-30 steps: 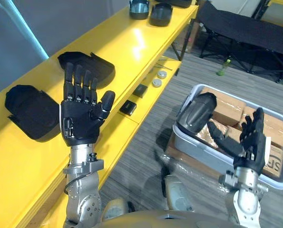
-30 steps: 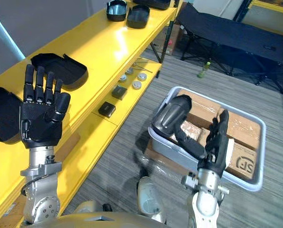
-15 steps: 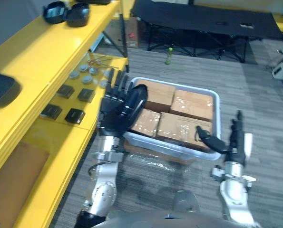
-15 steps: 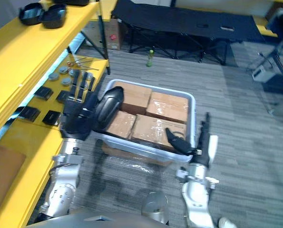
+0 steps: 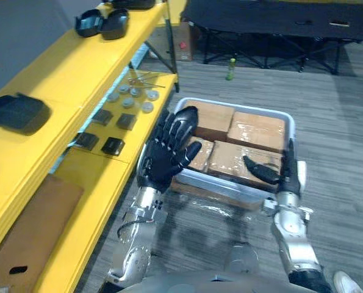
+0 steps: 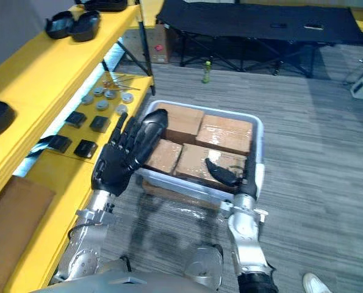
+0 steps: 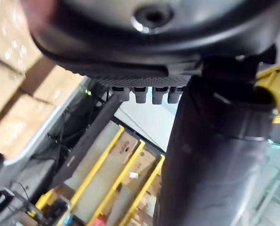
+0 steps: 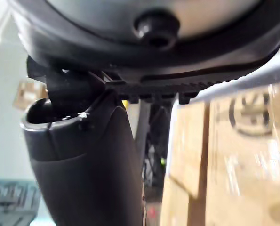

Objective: Walk over and take three plastic housings, then place them on the shelf

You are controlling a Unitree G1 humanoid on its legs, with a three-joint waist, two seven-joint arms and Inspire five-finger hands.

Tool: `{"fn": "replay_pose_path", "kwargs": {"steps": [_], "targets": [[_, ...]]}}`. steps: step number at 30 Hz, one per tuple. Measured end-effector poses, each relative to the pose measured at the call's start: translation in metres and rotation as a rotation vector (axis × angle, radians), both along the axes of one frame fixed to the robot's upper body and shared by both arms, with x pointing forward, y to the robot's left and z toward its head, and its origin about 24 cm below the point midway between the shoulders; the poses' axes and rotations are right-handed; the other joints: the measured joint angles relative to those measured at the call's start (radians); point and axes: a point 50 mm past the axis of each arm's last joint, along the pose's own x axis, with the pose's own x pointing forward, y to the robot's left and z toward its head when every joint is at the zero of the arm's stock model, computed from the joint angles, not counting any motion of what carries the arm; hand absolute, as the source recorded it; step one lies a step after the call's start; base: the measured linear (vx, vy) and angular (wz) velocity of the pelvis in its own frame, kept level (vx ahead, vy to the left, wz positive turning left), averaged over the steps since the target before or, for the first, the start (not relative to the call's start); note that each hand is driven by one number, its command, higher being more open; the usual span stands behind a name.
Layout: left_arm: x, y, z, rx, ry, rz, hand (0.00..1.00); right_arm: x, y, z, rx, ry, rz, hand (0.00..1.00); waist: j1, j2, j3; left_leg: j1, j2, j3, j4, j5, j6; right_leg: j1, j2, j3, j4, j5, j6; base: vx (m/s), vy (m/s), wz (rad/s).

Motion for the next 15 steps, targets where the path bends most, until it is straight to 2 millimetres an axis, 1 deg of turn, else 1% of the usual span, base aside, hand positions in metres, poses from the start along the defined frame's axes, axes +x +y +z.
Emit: {"fn": "replay_pose_path", "kwargs": {"steps": [2,3,4,5,6,7,8,9,10,11,12,15], "targets": [[-0.002,0.003,-0.004,0.101,0.003,0.004,1.00,0.013,0.017,-0.008,0.041,0.043,0.030,1.00,0.035,-0.009,0.004,-0.041,-0.011,-0.019,0.045,-0.019,0.011,0.033,-0.006,-0.033,-0.085,0.063,0.004,-0.09,0.166,0.18],[-0.003,0.003,-0.004,0.133,0.001,0.007,1.00,0.017,0.021,-0.010,0.048,0.051,0.036,1.00,0.044,-0.011,0.006,-0.050,-0.014,-0.023,0.052,-0.020,0.014,0.039,-0.006,-0.045,-0.105,0.082,0.002,-0.08,0.109,0.16],[-0.003,0.005,-0.005,0.194,-0.002,0.015,1.00,0.025,0.028,-0.010,0.054,0.062,0.054,1.00,0.058,-0.017,0.010,-0.066,-0.018,-0.033,0.061,-0.020,0.015,0.050,-0.007,-0.074,-0.141,0.113,-0.001,-0.07,0.076,0.15],[-0.003,0.007,-0.006,0.237,-0.002,0.023,1.00,0.032,0.034,-0.006,0.045,0.049,0.079,1.00,0.075,-0.024,0.013,-0.085,-0.022,-0.040,0.068,-0.016,0.014,0.052,-0.008,-0.096,-0.167,0.136,-0.005,-0.07,0.065,0.16],[-0.003,0.008,-0.007,0.252,0.000,0.028,1.00,0.036,0.037,-0.002,0.039,0.037,0.093,1.00,0.083,-0.027,0.015,-0.095,-0.026,-0.045,0.071,-0.015,0.016,0.051,-0.010,-0.105,-0.176,0.143,-0.006,-0.07,0.062,0.26],[-0.003,0.009,-0.007,0.272,0.002,0.041,1.00,0.050,0.043,0.010,-0.019,-0.005,0.130,1.00,0.091,-0.038,0.024,-0.121,-0.037,-0.061,0.074,-0.006,0.020,0.051,-0.016,-0.127,-0.191,0.154,-0.004,-0.05,0.044,0.34],[-0.003,0.010,-0.008,0.277,0.004,0.048,1.00,0.060,0.046,0.018,-0.082,-0.032,0.154,1.00,0.095,-0.043,0.027,-0.137,-0.041,-0.075,0.074,0.001,0.021,0.050,-0.018,-0.143,-0.199,0.159,-0.003,-0.05,0.036,0.39],[-0.003,0.011,-0.008,0.281,0.005,0.054,1.00,0.067,0.048,0.025,-0.125,-0.049,0.170,1.00,0.097,-0.046,0.029,-0.148,-0.044,-0.085,0.074,0.006,0.022,0.048,-0.019,-0.152,-0.201,0.160,-0.003,-0.04,0.011,0.39],[-0.002,0.011,-0.007,0.280,0.003,0.054,1.00,0.080,0.048,0.038,-0.210,-0.087,0.195,1.00,0.109,-0.047,0.038,-0.162,-0.048,-0.101,0.072,0.016,0.021,0.048,-0.019,-0.169,-0.204,0.162,-0.003,-0.06,0.002,0.40],[-0.002,0.011,-0.007,0.280,-0.001,0.054,1.00,0.091,0.046,0.055,-0.287,-0.137,0.207,1.00,0.129,-0.045,0.052,-0.173,-0.049,-0.115,0.072,0.024,0.021,0.049,-0.018,-0.186,-0.204,0.162,-0.003,-0.06,-0.002,0.38],[-0.002,0.012,-0.007,0.280,-0.001,0.056,1.00,0.096,0.045,0.064,-0.317,-0.164,0.211,1.00,0.137,-0.043,0.057,-0.183,-0.050,-0.123,0.072,0.029,0.021,0.047,-0.017,-0.195,-0.204,0.162,-0.003,-0.04,-0.008,0.32],[-0.001,0.018,-0.007,0.276,0.002,0.076,1.00,0.116,0.041,0.111,-0.431,-0.315,0.229,1.00,0.164,-0.040,0.095,-0.215,-0.052,-0.163,0.068,0.046,0.017,0.047,-0.010,-0.235,-0.205,0.162,-0.003,-0.04,-0.014,0.33]]}}
